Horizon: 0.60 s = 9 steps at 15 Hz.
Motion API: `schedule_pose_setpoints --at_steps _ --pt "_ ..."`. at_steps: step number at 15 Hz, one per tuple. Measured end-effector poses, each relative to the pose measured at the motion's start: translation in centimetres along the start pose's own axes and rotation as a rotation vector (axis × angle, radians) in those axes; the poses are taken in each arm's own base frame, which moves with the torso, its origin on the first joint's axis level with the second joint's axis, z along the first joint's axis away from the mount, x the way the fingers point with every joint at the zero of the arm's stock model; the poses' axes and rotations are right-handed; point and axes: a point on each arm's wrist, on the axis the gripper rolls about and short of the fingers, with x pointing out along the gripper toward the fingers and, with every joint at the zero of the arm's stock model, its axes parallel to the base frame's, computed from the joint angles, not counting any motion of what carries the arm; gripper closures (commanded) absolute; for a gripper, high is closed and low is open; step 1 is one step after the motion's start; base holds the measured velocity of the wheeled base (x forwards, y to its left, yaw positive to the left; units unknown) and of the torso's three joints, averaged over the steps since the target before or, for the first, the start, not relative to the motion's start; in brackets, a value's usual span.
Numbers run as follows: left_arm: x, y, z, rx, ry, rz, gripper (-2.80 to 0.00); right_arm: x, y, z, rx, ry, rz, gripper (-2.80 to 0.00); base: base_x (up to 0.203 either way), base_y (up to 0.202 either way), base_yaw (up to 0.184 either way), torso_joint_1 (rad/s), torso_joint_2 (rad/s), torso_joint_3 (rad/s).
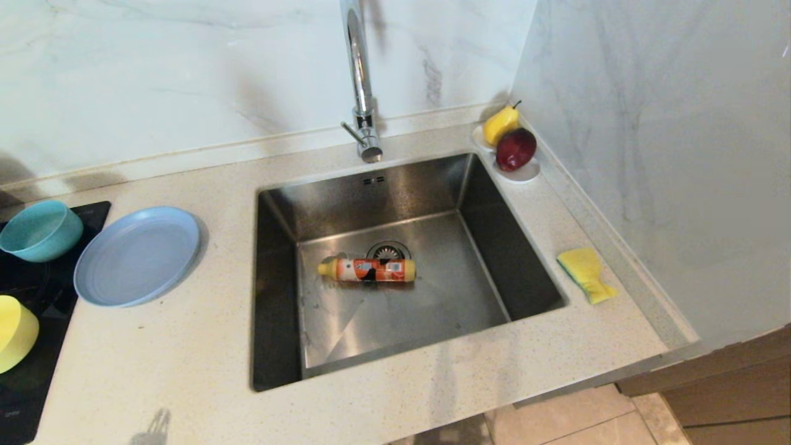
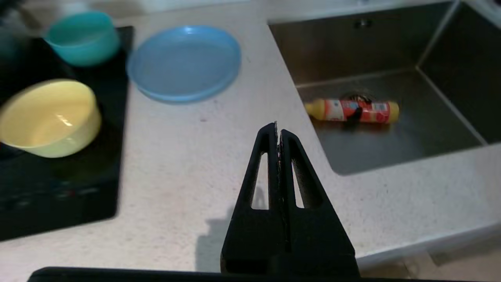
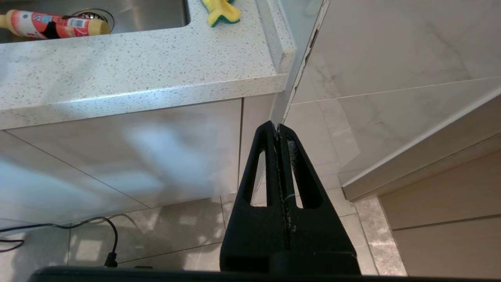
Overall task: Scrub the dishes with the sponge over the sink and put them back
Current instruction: Place the bowl on the plate
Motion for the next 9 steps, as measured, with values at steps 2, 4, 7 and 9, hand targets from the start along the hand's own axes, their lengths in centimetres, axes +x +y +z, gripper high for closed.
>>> schedule_pose_setpoints --at_steps 2,4,7,9 --pt "-0.9 0.3 2.9 0.002 -0.043 0.045 0.0 0.0 0.0 0.0 0.0 0.0 0.0 0.0 0.0 0.0 0.0 0.0 0.0 0.0" --pt "-1.4 0.5 5.9 -0.001 -0.072 0.09 0.0 0.0 0.0 0.0 0.0 0.0 0.0 0.0 0.0 0.0 0.0 0.0 0.0 0.0" --pt "-0.2 0.8 10.0 -0.003 -0.063 0.167 0.0 0.0 0.0 0.0 0.0 0.0 0.0 0.0 0.0 0.0 0.0 0.0 0.0 0.0" --pt "1.7 0.9 12.3 0.002 -0.026 0.2 0.0 0.0 0.0 0.0 0.0 0.0 0.0 0.0 0.0 0.0 0.0 0.0 0.0 0.0"
